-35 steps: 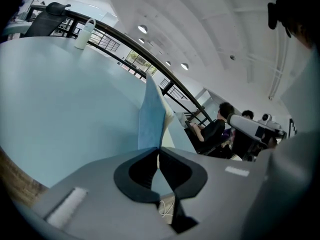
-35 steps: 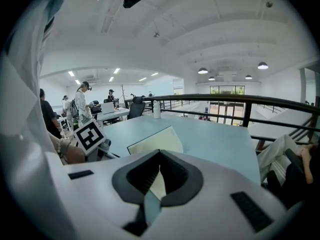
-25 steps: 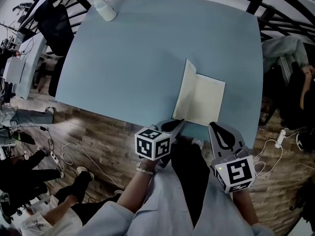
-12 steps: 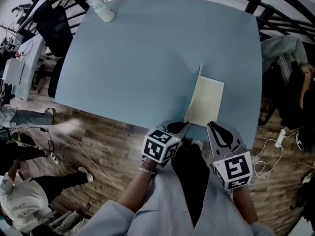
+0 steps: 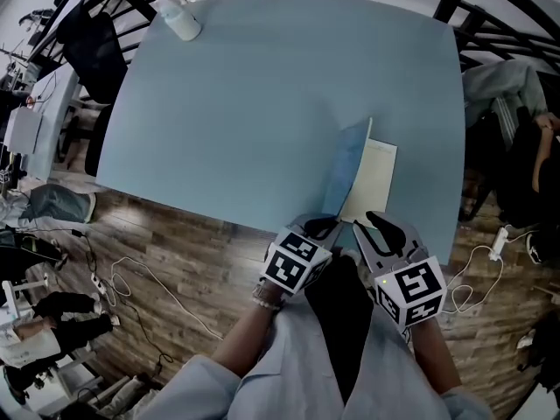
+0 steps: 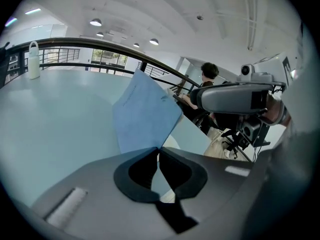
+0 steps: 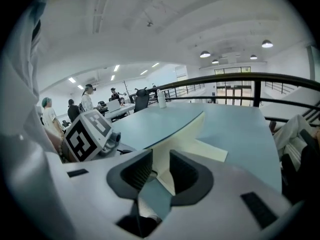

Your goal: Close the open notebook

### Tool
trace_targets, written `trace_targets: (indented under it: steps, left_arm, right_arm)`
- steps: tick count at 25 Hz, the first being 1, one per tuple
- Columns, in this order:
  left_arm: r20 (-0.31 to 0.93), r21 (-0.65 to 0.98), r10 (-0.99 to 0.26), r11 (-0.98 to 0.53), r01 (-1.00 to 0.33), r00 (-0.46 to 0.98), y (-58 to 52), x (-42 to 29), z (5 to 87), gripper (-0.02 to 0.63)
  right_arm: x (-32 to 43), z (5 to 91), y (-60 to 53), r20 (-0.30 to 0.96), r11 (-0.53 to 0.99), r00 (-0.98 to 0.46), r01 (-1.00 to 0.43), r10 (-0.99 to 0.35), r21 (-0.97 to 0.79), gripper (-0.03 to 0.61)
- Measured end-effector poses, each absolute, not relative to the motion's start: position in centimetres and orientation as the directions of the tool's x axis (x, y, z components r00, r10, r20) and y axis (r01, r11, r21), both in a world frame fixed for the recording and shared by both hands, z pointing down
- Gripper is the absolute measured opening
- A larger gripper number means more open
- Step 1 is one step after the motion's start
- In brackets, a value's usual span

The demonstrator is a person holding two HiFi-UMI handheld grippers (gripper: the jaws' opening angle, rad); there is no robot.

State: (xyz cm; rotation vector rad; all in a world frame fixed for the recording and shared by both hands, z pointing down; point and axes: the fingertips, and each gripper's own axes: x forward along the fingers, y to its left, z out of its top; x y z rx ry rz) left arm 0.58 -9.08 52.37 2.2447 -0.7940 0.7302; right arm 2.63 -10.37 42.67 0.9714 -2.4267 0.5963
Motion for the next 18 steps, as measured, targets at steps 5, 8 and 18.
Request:
trace_targets:
  steps: [5, 8, 18]
  left_arm:
    - [0.687, 0.335, -0.326, -0.652, -0.681, 0.65, -8.8, 0.7, 52.6, 0.017]
    - [0.696, 0.317, -0.316, -0.67, -0.671, 0.645, -8.7, 0.9, 52.7, 0.017]
    - [0.723, 0.271, -0.298, -0.707, -0.653, 0.623, -8.4, 1.4, 53.5, 0.017]
  right_arm:
    - [2.0, 43.5, -10.4, 0.553, 0.614, -0.671, -0.719, -0.494, -0.325, 0.12]
    - [1.7, 43.7, -10.6, 0.547, 0.595, -0.687, -0.712, -0.479, -0.373, 0.138]
    - [0.9, 45.4, -10.6, 0.581, 0.524, -0.687, -0.718, -0.435, -0.457, 0.166]
